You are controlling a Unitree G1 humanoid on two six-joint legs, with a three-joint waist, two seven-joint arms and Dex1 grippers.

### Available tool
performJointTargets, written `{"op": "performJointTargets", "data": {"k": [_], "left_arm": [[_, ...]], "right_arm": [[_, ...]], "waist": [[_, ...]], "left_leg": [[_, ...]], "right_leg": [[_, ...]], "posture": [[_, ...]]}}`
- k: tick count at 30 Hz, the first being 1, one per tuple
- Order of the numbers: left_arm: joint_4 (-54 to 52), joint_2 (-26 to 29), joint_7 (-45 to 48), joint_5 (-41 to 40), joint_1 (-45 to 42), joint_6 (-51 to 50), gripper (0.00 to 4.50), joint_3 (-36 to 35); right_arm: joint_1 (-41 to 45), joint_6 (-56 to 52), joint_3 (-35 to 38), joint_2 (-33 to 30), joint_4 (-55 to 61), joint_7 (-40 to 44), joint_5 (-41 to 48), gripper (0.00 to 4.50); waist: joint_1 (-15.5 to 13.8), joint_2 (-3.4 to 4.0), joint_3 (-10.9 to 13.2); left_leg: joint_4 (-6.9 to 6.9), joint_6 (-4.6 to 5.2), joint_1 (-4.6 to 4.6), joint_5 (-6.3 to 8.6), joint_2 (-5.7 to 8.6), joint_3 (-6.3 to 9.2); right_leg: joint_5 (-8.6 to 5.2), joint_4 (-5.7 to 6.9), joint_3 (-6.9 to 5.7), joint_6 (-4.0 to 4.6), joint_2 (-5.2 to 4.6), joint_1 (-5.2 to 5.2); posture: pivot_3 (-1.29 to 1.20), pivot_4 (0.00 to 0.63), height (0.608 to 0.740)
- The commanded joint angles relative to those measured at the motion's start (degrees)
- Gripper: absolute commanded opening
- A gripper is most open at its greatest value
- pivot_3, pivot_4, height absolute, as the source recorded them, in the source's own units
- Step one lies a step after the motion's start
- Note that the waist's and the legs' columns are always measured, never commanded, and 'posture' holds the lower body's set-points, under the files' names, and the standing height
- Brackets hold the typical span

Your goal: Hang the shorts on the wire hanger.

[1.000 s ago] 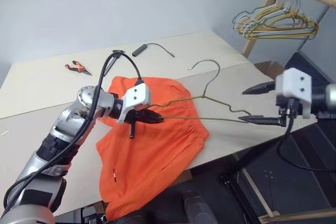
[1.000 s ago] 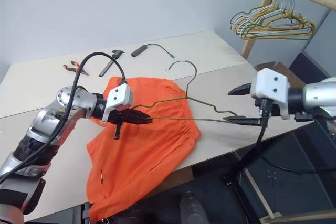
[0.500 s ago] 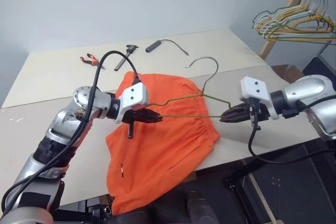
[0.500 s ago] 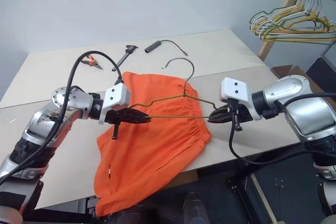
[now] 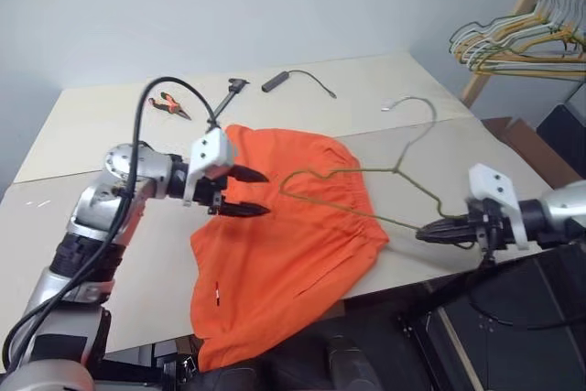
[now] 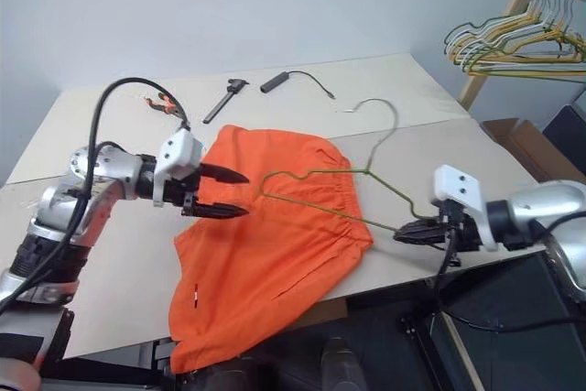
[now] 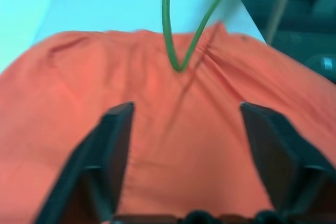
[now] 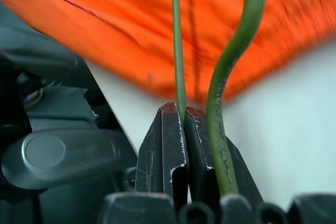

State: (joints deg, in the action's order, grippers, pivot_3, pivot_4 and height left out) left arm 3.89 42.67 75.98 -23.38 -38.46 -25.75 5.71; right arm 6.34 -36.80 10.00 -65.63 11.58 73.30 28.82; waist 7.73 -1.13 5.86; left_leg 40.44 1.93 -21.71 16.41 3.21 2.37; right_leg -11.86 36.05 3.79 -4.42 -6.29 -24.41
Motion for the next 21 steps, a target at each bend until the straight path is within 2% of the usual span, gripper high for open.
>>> {"op": "performJointTargets", "data": {"k": [1, 6, 10, 21], "left_arm": [[-2.5, 0.9, 1.1, -6.1, 0.1, -4.0, 4.46, -5.2], [-8.1, 0.8, 1.2, -8.5, 3.8, -3.8, 4.46, -6.7], [-10.5, 0.0, -0.2, -10.3, 5.3, -4.2, 4.46, -7.4], [-13.1, 0.9, -0.8, -12.1, 6.5, -5.4, 4.46, -7.7]], "right_arm": [[-4.5, -6.6, 7.5, 1.0, -1.5, -4.0, 2.6, 0.0], [-4.2, -16.4, 9.3, 4.2, -6.1, -10.0, 5.2, 0.0], [-1.5, -22.4, 6.9, 5.8, -10.1, -14.7, 4.7, 0.0], [-0.9, -25.8, 4.2, 5.4, -9.1, -11.4, 7.9, 0.0]], "waist": [[0.0, 0.0, 0.0], [0.0, 0.02, 0.0], [-0.4, 0.02, 0.0], [-0.8, 0.02, 0.0]], "left_leg": [[0.0, 0.01, 0.04, 0.01, -0.01, -0.03], [0.0, 0.04, 0.39, 0.03, -0.04, -0.13], [0.0, 0.04, 0.46, 0.02, -0.04, -0.21], [-0.02, 0.14, 0.4, 0.08, -0.05, -0.27]], "right_leg": [[0.0, 0.01, 0.01, 0.0, 0.0, 0.03], [0.0, -0.01, 0.11, -0.01, -0.01, 0.31], [0.05, 0.0, 0.15, -0.01, 0.0, 0.35], [0.03, -0.09, 0.17, -0.04, 0.02, 0.33]], "posture": [[-0.18, 0.059, 0.74], [-0.18, 0.061, 0.74], [-0.16, 0.066, 0.74], [-0.14, 0.078, 0.74]]}}
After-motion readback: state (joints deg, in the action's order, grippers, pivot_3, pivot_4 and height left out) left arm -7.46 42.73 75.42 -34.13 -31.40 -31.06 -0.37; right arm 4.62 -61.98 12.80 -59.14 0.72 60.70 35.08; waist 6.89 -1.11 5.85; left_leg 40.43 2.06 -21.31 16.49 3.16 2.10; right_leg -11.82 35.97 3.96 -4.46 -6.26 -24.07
